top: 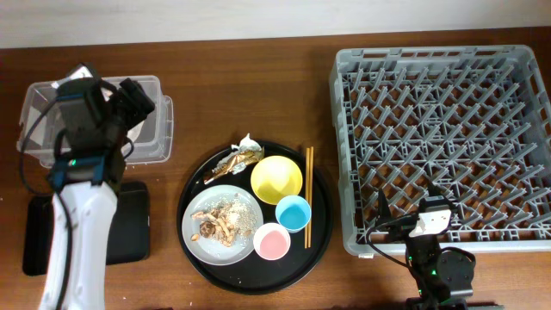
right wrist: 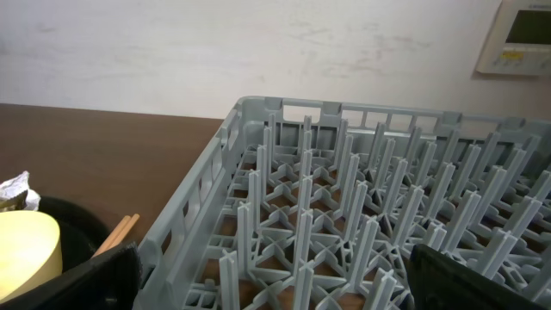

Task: Sort waste into correct bins and load items into the dishwasher rack
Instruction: 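Return the left gripper to the tray and grasp the Nescafe wrapper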

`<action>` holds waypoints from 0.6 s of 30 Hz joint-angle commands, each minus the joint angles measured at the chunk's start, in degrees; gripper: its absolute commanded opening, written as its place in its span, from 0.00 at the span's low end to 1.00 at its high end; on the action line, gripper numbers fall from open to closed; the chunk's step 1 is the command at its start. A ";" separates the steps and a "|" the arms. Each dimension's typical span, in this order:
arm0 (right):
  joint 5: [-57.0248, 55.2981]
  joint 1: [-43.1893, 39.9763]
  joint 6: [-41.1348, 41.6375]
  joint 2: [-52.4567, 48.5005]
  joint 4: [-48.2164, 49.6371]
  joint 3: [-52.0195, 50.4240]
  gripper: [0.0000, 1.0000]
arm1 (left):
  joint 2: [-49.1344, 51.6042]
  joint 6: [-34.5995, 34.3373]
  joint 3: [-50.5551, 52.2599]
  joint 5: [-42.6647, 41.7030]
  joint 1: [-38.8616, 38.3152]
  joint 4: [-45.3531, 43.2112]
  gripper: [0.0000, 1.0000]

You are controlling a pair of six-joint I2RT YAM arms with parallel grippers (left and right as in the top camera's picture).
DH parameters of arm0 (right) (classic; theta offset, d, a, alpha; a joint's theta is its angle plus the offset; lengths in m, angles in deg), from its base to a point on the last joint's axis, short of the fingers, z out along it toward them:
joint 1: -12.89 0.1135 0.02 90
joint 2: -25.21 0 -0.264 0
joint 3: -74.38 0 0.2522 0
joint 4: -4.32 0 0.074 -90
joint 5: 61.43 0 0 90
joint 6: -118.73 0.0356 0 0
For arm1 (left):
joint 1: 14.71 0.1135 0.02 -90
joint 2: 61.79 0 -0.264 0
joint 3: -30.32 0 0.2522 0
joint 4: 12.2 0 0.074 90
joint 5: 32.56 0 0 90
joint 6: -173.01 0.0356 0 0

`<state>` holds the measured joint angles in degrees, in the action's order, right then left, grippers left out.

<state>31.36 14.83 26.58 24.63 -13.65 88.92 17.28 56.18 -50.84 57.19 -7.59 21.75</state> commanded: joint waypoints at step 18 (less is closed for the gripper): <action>-0.31 0.31 -0.20 0.37 -0.04 -0.46 0.99 | 21.84 34.60 -0.02 -7.58 -21.11 16.57 0.56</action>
<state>31.36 14.83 26.56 24.63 -13.67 88.92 37.10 86.95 -51.05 49.15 -28.46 38.01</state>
